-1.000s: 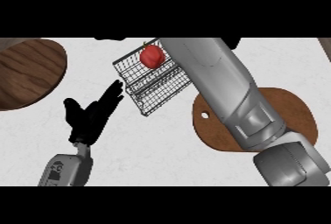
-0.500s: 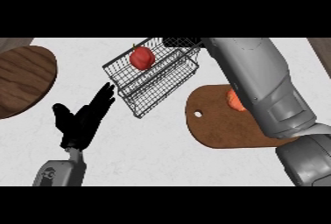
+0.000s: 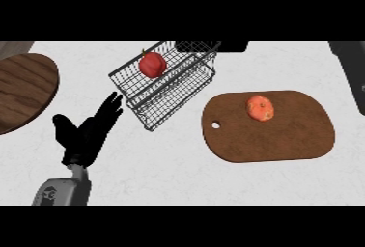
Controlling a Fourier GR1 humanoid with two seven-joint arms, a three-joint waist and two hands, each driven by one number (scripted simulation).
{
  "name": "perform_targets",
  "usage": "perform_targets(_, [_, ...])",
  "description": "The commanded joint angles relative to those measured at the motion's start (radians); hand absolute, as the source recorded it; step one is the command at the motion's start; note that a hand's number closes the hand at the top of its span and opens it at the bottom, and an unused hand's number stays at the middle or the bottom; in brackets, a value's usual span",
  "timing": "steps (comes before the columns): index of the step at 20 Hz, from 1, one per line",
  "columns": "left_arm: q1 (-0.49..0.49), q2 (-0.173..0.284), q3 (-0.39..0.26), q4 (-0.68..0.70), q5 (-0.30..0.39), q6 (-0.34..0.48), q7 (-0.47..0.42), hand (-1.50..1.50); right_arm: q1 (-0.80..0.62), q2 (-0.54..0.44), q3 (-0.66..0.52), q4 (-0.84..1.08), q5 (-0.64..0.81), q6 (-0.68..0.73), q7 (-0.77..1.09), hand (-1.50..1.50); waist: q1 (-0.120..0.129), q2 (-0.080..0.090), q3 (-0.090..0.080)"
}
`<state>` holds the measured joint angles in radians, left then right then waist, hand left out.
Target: Pick the bell pepper from the cutting board and place it in the tiered basket
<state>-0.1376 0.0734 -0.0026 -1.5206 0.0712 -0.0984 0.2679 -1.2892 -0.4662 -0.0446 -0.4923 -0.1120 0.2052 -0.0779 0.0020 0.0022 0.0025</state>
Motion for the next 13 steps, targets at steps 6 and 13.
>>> perform_targets(6, [0.022,-0.004,-0.017,-0.033,0.003,-0.024,-0.025,0.0,0.111,-0.31,-0.049,0.106,0.006,0.355,-0.173,-1.5,0.025,0.01,-0.002])
perform_targets(13, [-0.019,-0.007,-0.022,-0.01,0.001,-0.029,-0.011,0.0,0.14,-0.447,-0.09,0.21,0.023,0.479,-0.307,-1.5,0.045,0.019,0.0])
